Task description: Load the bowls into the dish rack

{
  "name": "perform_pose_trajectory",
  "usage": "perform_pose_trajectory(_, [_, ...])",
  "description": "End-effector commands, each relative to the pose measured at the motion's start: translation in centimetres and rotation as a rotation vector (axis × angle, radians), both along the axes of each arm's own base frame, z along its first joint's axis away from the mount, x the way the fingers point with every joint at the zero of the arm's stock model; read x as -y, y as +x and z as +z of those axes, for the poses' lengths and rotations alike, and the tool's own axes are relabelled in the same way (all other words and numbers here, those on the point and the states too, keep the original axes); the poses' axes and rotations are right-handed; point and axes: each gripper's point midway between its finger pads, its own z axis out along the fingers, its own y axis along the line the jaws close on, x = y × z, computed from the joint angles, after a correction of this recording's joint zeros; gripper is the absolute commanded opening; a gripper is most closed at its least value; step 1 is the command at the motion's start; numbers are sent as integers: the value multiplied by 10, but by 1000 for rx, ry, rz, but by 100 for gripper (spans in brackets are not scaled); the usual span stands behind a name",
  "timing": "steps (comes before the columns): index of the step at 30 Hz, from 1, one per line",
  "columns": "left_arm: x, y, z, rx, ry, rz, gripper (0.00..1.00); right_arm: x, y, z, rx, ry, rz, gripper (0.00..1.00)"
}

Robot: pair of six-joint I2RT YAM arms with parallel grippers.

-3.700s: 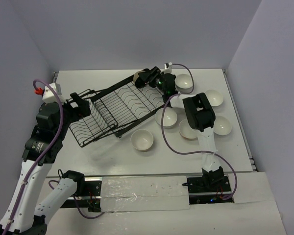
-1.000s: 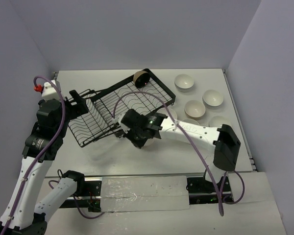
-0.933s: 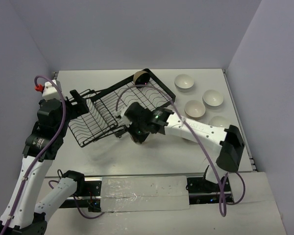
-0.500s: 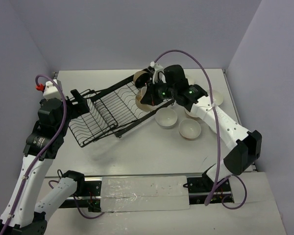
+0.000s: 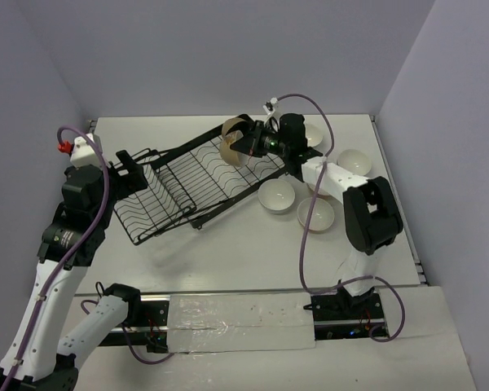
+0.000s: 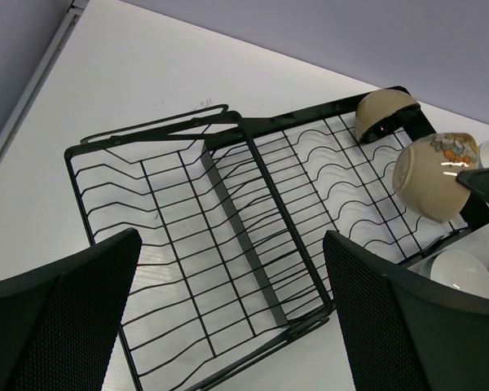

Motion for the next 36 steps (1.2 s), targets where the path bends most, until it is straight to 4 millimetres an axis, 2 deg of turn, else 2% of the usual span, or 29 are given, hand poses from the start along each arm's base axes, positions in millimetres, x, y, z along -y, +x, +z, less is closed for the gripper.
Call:
perform_pose_trajectory(1, [-4,-4,7,16,-10,21,99,-4,23,77,229,214,-21,0])
perform_pose_trajectory(7, [-7,-7,8,14,-16,39,99,4,57,54,185,292,-80,0])
perform_pose_trajectory(14, [-13,-9,6,3,0,67,99,8,78,32,152,365,-97,0])
perform_pose_trajectory(28, [-11,-4,4,-14,12,60,99,18,103,6,125,437,-121,0])
perform_pose_trajectory(36, [-9,-3,3,-18,5,57,99,20,109,-5,104,451,-132,0])
